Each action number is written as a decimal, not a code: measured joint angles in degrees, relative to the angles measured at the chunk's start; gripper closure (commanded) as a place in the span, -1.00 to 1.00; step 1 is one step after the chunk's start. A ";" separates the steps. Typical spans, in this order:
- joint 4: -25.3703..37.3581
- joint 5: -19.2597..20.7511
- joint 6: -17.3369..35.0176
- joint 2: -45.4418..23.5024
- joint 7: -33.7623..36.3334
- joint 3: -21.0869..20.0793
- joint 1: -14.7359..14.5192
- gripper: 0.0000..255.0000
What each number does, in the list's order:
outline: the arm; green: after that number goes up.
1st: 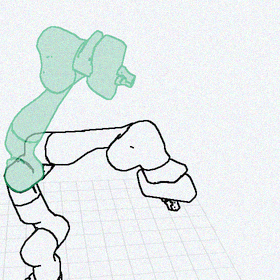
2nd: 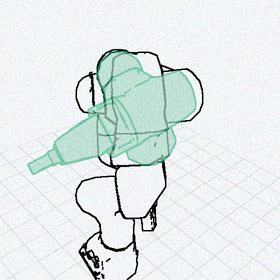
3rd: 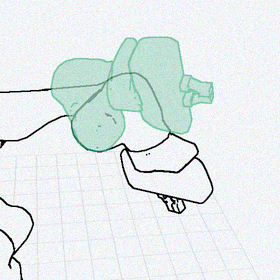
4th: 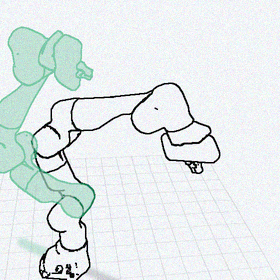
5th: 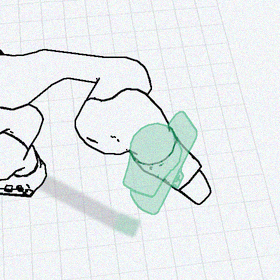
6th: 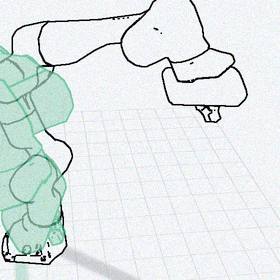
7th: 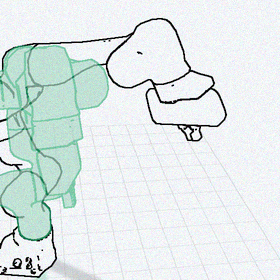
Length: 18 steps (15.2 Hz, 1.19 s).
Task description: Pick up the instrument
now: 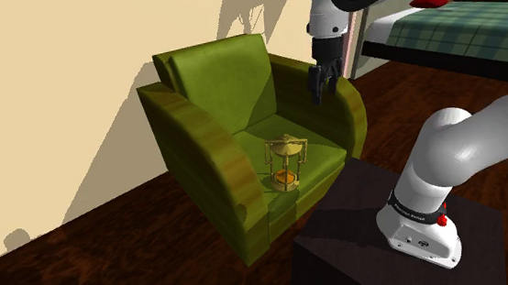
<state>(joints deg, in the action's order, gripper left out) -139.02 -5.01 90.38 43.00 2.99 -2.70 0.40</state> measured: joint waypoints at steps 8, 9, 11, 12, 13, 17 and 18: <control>-3.70 3.15 11.82 -7.41 -9.66 3.71 -0.16 -1.00; -3.89 3.58 13.71 -8.94 -11.22 4.30 -0.20 -1.00; -4.21 4.36 17.69 -12.30 -14.42 5.52 -0.27 -1.00; -4.34 4.62 20.22 -14.58 -15.94 6.03 -0.39 -1.00; -4.34 4.82 22.01 -16.16 -17.35 6.46 -0.53 -1.00; -3.90 5.22 29.83 -23.67 -23.23 8.22 -1.05 -1.00; -3.01 5.21 31.22 -25.75 -24.77 8.67 -1.16 -1.00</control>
<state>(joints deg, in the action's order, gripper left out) -142.03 0.19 121.60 17.25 -21.78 5.97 -0.76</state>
